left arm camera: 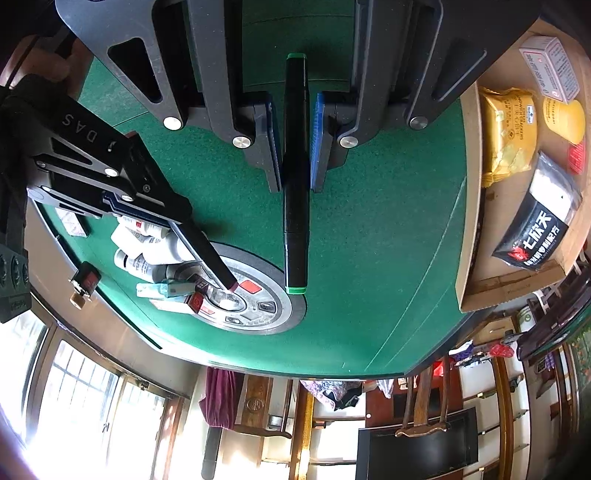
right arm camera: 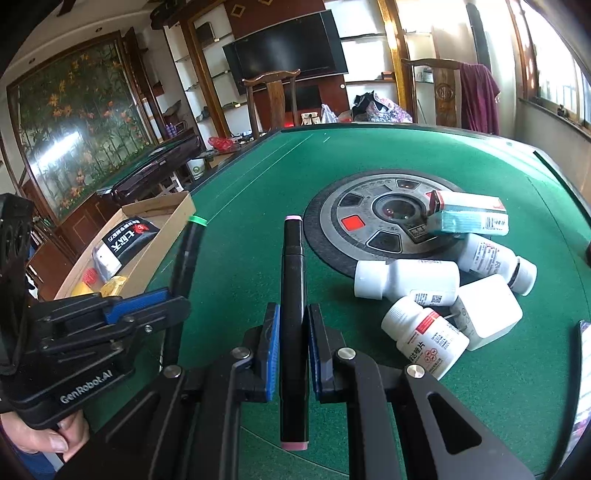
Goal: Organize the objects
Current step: 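Carry both black markers over the cardboard tray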
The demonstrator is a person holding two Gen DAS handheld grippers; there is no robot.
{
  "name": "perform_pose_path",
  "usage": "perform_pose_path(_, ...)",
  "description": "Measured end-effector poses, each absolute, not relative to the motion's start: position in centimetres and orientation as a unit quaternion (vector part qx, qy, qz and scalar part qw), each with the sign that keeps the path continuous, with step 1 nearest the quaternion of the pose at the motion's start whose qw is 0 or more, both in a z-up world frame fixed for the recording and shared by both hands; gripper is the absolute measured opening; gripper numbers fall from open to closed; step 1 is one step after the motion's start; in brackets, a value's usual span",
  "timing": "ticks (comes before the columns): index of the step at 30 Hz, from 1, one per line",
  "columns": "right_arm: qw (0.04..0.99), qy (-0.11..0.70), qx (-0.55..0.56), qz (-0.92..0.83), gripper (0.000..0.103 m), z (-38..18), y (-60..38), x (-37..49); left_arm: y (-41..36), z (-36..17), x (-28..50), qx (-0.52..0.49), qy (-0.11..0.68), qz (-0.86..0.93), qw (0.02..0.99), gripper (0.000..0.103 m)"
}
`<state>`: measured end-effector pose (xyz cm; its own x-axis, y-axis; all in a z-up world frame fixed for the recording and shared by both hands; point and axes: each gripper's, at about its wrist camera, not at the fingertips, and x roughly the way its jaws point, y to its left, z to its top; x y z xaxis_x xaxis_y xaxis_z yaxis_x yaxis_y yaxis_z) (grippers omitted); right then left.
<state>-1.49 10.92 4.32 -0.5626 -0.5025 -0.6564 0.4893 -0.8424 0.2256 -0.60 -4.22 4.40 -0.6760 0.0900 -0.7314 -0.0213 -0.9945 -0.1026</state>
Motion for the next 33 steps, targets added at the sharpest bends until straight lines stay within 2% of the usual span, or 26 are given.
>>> perform_pose_path(13, 0.289, -0.018, 0.356, -0.888, 0.013, 5.2, 11.9, -0.8, -3.7, 5.4, -1.1, -0.39, -0.039, 0.92, 0.029, 0.014)
perform_pose_path(33, 0.288, -0.023, 0.357, -0.888, 0.013, 4.9, 12.5, -0.9, -5.5, 7.3, -0.1, -0.366, -0.075, 0.927, 0.03, 0.014)
